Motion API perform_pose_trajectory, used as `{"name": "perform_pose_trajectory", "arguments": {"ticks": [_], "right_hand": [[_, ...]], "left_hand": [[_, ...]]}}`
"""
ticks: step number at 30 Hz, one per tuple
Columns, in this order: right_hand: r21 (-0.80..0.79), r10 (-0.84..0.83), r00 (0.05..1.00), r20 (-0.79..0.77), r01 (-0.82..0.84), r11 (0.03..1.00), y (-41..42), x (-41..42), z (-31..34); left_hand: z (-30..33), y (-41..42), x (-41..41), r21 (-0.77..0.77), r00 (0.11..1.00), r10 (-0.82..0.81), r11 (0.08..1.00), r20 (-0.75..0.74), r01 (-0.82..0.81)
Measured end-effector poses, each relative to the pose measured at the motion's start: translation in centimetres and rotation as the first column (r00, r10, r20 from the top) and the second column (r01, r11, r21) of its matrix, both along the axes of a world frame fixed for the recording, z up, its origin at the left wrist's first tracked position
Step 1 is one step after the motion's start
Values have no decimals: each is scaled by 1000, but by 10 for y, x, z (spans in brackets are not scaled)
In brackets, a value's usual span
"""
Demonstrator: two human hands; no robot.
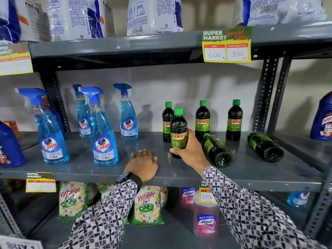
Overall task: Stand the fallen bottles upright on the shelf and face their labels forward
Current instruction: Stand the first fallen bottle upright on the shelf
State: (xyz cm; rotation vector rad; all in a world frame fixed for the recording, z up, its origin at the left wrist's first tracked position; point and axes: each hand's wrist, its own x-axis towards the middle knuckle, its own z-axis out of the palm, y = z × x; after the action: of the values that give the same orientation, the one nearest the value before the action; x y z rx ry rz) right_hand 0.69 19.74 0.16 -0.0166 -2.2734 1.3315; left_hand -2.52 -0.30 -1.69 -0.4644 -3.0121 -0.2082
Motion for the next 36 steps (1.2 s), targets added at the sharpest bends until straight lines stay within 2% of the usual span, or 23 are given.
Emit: {"name": "perform_pose_trajectory", "arguments": {"ticks": [6, 14, 25, 33, 35, 36], "right_hand": [[-34, 14, 998, 67, -12, 999, 1, 11, 5], [-12, 111, 992, 64, -110, 994, 2, 54, -7], [-6, 100, 994, 32, -100, 995, -4, 68, -8], [-3, 104, 991, 86, -105, 995, -6, 77, -2], [-12, 113, 992, 49, -112, 994, -4, 87, 8], [0, 66, 998, -9, -66, 998, -2, 94, 17]], "left_hand": [[2, 0, 0, 15, 1000, 2, 1000, 4, -2], [-1, 0, -3, 29, 1000, -1, 1000, -31, 2], [0, 0, 0, 9, 999, -1, 1000, -38, 2], [0, -1, 1, 10, 999, -10, 1000, -45, 10], [-2, -2, 0, 3, 999, -14, 1000, -45, 14], [-3, -2, -2, 5, 999, -13, 1000, -45, 13]]}}
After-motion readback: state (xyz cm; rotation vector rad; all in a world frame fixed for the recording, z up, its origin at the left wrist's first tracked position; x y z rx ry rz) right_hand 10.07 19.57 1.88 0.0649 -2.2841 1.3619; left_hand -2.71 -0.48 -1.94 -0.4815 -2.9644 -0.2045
